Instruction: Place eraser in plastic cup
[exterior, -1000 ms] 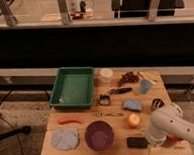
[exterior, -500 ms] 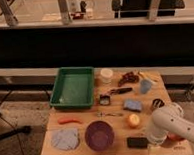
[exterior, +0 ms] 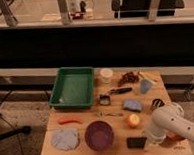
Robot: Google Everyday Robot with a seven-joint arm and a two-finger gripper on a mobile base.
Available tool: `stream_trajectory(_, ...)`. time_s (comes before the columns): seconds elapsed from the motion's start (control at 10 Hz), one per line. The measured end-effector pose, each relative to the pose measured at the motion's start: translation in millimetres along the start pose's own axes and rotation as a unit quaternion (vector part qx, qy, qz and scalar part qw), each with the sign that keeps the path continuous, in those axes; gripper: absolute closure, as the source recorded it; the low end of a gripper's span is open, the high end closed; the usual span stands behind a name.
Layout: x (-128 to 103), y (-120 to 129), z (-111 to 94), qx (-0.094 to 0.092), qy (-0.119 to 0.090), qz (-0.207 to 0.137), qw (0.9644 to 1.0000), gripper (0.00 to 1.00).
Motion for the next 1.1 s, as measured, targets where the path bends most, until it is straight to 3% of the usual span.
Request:
stream_trajectory(0.1,0,0,-3,0.002,-0.005,0.006,1.0000,0.97)
stream_trajectory(0.3,-4,-2,-26,0.004,-0.011,0.015,0.9998,1.00)
stream_trajectory(0.7,-18,-7,-103,-0.017,0.007,0.059,0.9981,1.00)
stream_trajectory(0.8,-17,-19,-125,-0.017,0.010,0.072,0.9972,1.00)
stream_trajectory(1.1,-13,-59,-139,-0.008,0.004,0.075,0.9972,1.00)
